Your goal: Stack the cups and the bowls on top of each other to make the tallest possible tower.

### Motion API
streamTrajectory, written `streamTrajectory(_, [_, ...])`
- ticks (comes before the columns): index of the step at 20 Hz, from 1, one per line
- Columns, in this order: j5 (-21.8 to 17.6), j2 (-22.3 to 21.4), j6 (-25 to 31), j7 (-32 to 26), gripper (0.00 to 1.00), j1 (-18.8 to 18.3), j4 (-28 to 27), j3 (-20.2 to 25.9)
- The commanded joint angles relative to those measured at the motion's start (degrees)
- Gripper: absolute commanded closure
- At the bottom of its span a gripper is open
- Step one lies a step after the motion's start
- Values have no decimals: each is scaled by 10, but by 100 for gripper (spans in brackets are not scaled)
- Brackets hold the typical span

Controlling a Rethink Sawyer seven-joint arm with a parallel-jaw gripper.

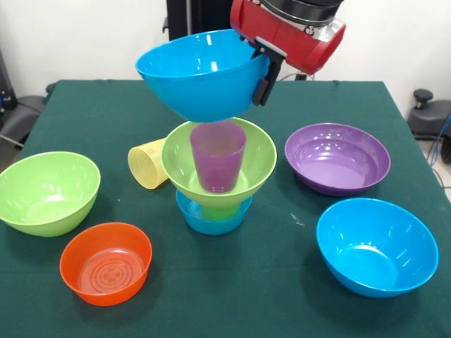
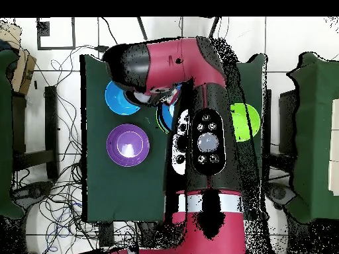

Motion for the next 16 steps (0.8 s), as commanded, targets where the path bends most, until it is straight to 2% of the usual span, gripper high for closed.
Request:
streamTrajectory(1, [-53, 32, 58, -99, 100, 14, -23, 4])
streamTrajectory(6, [-55, 43, 57, -89, 100, 20, -25, 1])
streamTrajectory(16, [-62, 86, 78, -77, 100, 34, -70, -17])
